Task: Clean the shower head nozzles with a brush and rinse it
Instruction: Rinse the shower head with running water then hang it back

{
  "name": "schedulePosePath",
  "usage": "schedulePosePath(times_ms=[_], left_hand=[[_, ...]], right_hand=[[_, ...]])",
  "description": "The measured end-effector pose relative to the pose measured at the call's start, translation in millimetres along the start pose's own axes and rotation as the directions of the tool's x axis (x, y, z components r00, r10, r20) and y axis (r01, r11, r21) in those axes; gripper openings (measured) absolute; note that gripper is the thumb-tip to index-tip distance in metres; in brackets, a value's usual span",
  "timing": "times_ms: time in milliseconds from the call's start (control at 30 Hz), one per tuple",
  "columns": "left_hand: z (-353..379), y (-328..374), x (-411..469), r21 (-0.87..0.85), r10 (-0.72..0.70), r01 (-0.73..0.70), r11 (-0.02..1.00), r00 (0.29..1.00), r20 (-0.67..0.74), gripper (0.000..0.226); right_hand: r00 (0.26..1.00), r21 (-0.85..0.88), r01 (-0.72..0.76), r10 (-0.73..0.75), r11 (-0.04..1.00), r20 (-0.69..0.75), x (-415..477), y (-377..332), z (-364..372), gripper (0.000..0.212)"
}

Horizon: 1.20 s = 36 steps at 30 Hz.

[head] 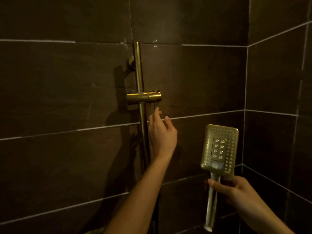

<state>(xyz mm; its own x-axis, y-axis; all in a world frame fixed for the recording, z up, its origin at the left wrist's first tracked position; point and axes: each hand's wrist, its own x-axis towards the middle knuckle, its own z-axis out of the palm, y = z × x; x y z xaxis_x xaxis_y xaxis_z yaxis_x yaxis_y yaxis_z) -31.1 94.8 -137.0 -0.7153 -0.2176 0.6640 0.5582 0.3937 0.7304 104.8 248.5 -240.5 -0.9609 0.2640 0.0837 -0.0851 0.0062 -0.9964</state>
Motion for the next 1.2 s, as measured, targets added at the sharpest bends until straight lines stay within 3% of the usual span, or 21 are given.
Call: schedulePosePath(times_ms=[133, 300, 433, 600, 833, 1100, 1200], left_hand=[[6, -3, 9, -0.032, -0.045, 0.044, 0.999, 0.998, -0.032, 0.055], [19, -5, 27, -0.168, -0.254, 0.254, 0.953, 0.967, 0.02, 0.042], [21, -12, 33, -0.282, -0.182, 0.185, 0.942, 0.983, 0.038, 0.027], [20, -7, 48, -0.301, -0.052, 0.063, 0.952, 0.998, 0.044, 0.025], [40, 4, 60, -0.354, -0.025, 0.093, 0.93, 0.981, 0.192, 0.024], [53, -37, -2, -0.27, -0.093, 0.19, 0.944, 0.938, 0.333, 0.03], [45, -62, -44, -0.213, -0.104, 0.216, 0.953, 0.892, 0.439, 0.028]], right_hand=[[0.999, -0.016, -0.039, 0.039, 0.999, -0.003, 7, 3, -3, 0.02], [0.999, -0.025, -0.045, 0.044, 0.999, -0.026, 13, 7, 2, 0.021], [1.0, -0.038, -0.025, 0.025, 0.999, 0.0, 15, 8, 0, 0.027], [1.0, -0.077, 0.005, -0.004, 0.997, 0.006, 15, 7, -4, 0.03], [1.0, -0.07, 0.029, -0.029, 0.997, 0.0, 10, 4, -13, 0.027], [0.998, -0.033, -0.015, 0.013, 0.999, -0.059, -9, 21, -28, 0.015], [0.997, -0.031, -0.021, 0.018, 0.999, -0.073, -22, 38, -34, 0.021]])
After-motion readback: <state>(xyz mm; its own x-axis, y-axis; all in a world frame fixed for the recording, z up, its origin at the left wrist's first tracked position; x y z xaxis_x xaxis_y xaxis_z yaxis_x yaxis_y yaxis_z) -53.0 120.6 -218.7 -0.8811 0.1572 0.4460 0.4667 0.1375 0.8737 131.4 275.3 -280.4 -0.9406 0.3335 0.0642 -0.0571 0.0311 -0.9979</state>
